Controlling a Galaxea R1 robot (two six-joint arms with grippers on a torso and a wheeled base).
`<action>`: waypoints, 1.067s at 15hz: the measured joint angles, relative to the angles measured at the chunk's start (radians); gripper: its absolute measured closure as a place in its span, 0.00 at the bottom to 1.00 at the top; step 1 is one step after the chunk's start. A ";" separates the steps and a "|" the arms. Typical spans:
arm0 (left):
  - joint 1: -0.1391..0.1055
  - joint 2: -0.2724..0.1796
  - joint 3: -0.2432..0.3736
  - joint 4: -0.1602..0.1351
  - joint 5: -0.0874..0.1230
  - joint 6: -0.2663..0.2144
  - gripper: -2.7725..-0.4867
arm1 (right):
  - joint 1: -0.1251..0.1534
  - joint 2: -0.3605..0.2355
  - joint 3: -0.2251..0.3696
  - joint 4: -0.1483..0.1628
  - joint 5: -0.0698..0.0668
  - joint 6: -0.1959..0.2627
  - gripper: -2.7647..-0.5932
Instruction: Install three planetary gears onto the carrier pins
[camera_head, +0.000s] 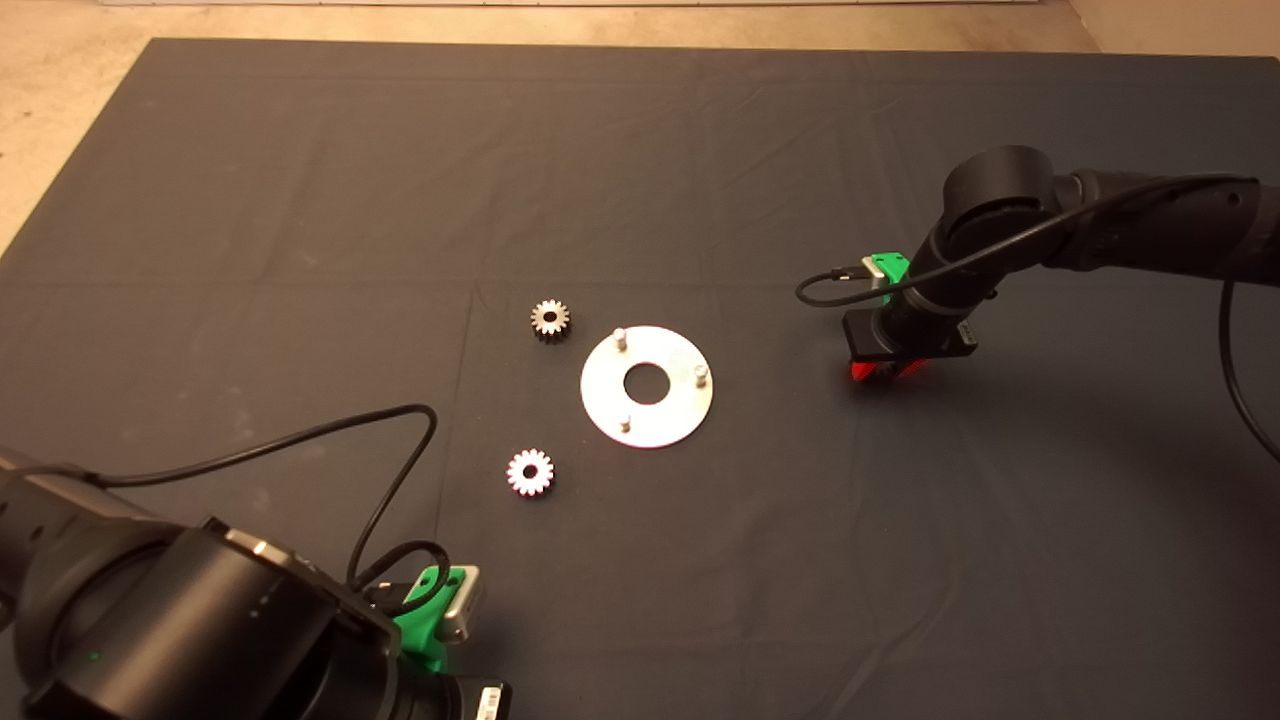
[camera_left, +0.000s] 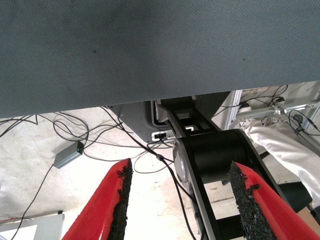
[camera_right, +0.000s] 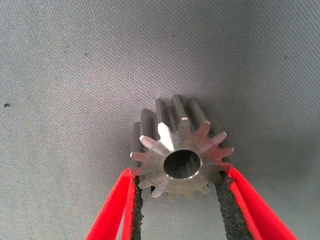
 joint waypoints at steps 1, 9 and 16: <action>0.000 0.000 0.000 0.000 0.000 0.000 0.64 | 0.000 0.000 0.000 0.000 0.000 0.000 0.86; 0.000 0.000 0.000 0.000 0.000 0.000 0.64 | -0.003 0.000 0.023 -0.008 -0.010 -0.002 0.89; 0.000 0.000 0.000 0.000 0.000 0.000 0.64 | -0.014 0.000 0.099 -0.015 -0.007 -0.002 0.90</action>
